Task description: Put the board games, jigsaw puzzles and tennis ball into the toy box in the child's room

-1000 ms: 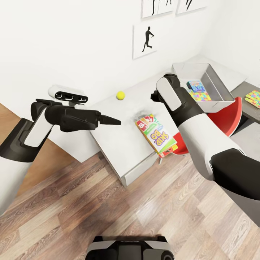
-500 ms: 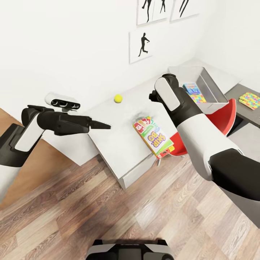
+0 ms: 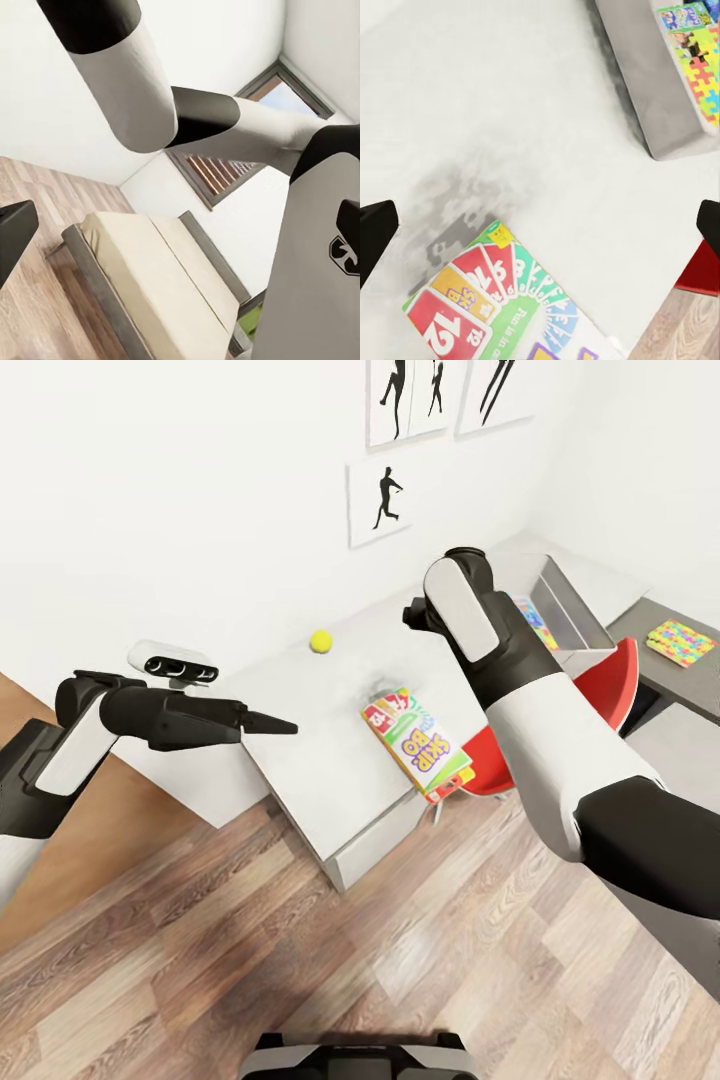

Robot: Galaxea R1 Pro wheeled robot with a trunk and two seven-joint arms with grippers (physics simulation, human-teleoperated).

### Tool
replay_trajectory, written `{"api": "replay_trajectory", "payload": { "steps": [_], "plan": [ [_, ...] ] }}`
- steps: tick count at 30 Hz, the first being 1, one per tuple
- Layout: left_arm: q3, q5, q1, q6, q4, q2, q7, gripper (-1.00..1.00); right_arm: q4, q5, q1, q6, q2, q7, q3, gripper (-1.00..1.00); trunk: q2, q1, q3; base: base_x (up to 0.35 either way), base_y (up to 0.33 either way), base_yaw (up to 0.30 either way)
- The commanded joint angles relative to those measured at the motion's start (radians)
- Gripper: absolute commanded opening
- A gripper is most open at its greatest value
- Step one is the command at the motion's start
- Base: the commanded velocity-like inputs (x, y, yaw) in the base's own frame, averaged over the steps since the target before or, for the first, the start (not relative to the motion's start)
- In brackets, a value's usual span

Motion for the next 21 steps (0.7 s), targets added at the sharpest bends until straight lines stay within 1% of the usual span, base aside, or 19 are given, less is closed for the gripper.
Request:
{"api": "replay_trajectory", "payload": {
  "steps": [1, 4, 10, 16, 18, 20, 21],
  "plan": [
    [-0.002, 0.004, 0.011, 0.010, 0.001, 0.000, -0.002, 1.00, -0.027, -0.010, 0.000, 0.009, 0.001, -0.010, 0.002, 1.00, -0.002, 0.001, 0.000, 0.000, 0.000, -0.061],
    [-0.002, 0.004, 0.028, 0.010, 0.006, -0.006, -0.002, 1.00, -0.069, -0.011, 0.002, 0.026, 0.004, -0.010, -0.004, 1.00, -0.002, 0.001, 0.005, 0.000, 0.000, -0.061],
    [-0.003, 0.005, 0.050, 0.010, 0.008, -0.004, -0.002, 1.00, -0.090, -0.014, 0.003, 0.055, 0.007, -0.010, -0.036, 1.00, -0.002, 0.001, 0.015, 0.000, 0.000, -0.031],
    [-0.003, 0.006, 0.109, 0.010, 0.008, -0.009, -0.003, 1.00, -0.090, -0.015, 0.005, 0.065, 0.006, -0.006, -0.046, 1.00, -0.002, 0.001, 0.024, 0.000, 0.000, -0.004],
    [-0.003, 0.006, 0.140, 0.010, 0.008, -0.010, -0.003, 1.00, -0.089, -0.015, 0.009, 0.063, 0.006, -0.004, -0.048, 1.00, -0.002, 0.001, 0.027, 0.000, 0.000, -0.001],
    [-0.002, 0.003, 0.186, 0.010, 0.009, -0.010, -0.002, 1.00, -0.087, -0.015, 0.014, 0.061, 0.006, -0.001, -0.050, 1.00, -0.002, 0.001, 0.031, 0.000, 0.000, 0.000],
    [-0.002, 0.003, 0.197, 0.010, 0.009, -0.010, -0.002, 1.00, -0.087, -0.016, 0.015, 0.061, 0.005, -0.001, -0.051, 1.00, -0.002, 0.001, 0.032, 0.000, 0.000, 0.000]
  ]
}}
